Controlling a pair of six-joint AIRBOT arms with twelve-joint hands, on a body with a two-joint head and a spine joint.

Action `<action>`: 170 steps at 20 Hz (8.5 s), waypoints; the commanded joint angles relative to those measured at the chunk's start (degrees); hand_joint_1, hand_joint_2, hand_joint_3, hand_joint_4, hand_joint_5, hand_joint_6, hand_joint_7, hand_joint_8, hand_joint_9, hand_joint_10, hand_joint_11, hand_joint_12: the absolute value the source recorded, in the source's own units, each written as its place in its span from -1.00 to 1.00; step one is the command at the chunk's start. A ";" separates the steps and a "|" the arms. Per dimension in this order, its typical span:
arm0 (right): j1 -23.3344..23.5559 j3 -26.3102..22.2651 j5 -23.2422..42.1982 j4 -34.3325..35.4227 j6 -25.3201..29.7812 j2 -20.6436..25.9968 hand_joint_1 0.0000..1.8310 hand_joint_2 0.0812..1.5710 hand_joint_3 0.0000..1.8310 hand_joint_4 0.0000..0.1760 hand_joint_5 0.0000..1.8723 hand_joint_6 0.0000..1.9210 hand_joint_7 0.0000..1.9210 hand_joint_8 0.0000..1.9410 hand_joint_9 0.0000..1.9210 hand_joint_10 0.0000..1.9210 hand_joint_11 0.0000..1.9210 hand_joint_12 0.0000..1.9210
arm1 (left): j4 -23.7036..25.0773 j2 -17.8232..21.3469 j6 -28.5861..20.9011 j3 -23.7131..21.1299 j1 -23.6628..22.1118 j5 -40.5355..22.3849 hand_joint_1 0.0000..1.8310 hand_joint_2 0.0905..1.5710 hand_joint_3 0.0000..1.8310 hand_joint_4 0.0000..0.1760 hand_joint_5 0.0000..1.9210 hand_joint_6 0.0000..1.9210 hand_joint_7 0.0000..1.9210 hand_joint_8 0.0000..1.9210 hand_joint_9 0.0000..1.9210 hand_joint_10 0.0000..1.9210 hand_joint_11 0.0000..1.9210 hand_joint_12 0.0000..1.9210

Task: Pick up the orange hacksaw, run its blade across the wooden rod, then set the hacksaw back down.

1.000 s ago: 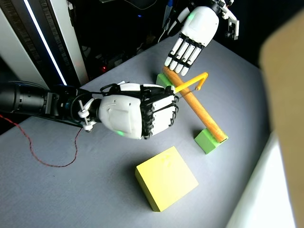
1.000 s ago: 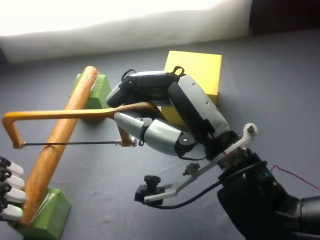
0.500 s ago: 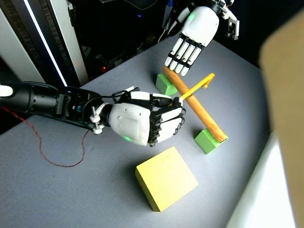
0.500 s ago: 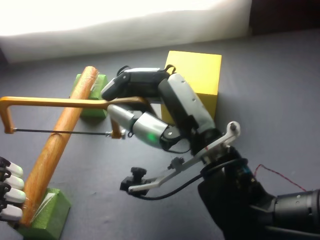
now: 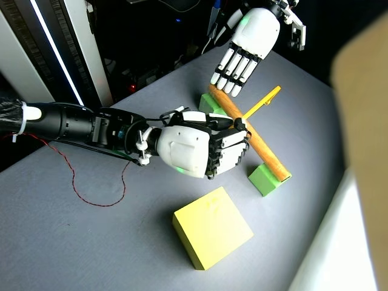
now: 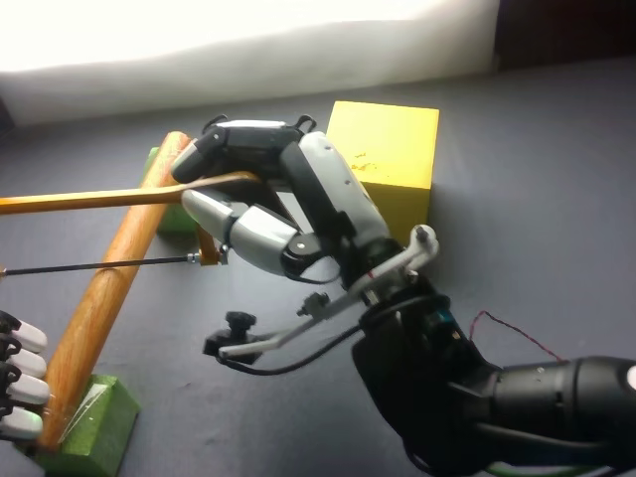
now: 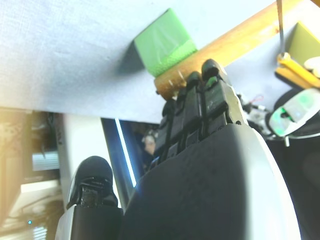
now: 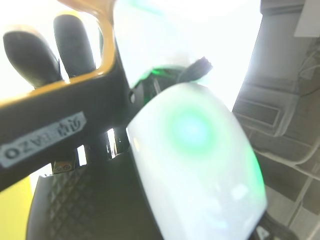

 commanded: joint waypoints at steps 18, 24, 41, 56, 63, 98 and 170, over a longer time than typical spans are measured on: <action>3.18 6.41 2.45 -6.22 0.01 -7.24 0.38 0.40 -1.00 -1.00 0.02 -0.11 0.04 0.23 0.04 0.21 -0.01 0.47 | -2.78 -0.02 0.00 0.01 -0.09 -0.95 -1.00 0.57 -1.00 -1.00 -0.97 -1.00 -0.95 -1.00 -0.97 -1.00 -1.00 -0.95; 1.75 0.43 3.22 -7.82 -2.59 -0.20 0.47 0.43 -1.00 -1.00 -0.03 -0.13 -0.07 0.25 -0.06 0.42 -0.01 0.45 | -2.96 0.00 0.02 -0.05 -0.09 -0.83 -1.00 0.57 -1.00 -1.00 -0.96 -1.00 -0.95 -1.00 -0.97 -1.00 -1.00 -0.94; -4.25 -13.86 5.79 -12.53 -5.62 15.89 0.37 0.41 -1.00 -1.00 0.05 -0.15 0.00 0.29 -0.01 0.24 -0.03 0.48 | -3.57 0.18 0.05 -0.24 -0.09 -0.63 -1.00 0.56 -1.00 -1.00 -0.96 -1.00 -0.96 -0.99 -0.98 -1.00 -1.00 -0.85; -6.04 -31.33 9.22 -11.96 -9.02 33.01 0.37 0.41 -1.00 -1.00 0.05 -0.15 0.00 0.28 -0.01 0.24 -0.04 0.49 | -3.95 0.21 0.06 -0.35 -0.20 -0.52 -1.00 0.57 -1.00 -1.00 -0.96 -1.00 -0.96 -1.00 -0.99 -1.00 -1.00 -0.88; -13.23 -34.60 22.88 -7.43 -9.61 30.66 0.37 0.42 -1.00 -1.00 0.00 -0.08 0.00 0.29 0.00 0.23 -0.01 0.45 | -4.07 0.16 0.06 -0.34 -0.24 -0.47 -1.00 0.56 -1.00 -1.00 -0.96 -1.00 -0.95 -1.00 -0.97 -1.00 -1.00 -0.81; -27.69 -29.85 31.16 8.72 7.99 18.17 0.32 0.55 -1.00 -1.00 -0.34 0.45 -0.12 0.31 -0.13 0.01 -0.12 0.36 | -7.00 0.10 0.20 0.34 -0.27 -0.58 -1.00 0.58 -1.00 -1.00 -0.96 -1.00 -0.96 -0.99 -0.99 -1.00 -0.98 -0.98; 14.63 -23.80 1.33 -74.65 -9.50 53.20 -0.39 0.79 -1.00 -1.00 0.17 1.00 0.35 1.00 0.49 1.00 0.62 1.00 | -38.08 -11.04 -3.16 -0.02 -7.86 4.98 -0.57 0.85 -1.00 -1.00 0.39 1.00 0.50 1.00 0.54 1.00 0.59 1.00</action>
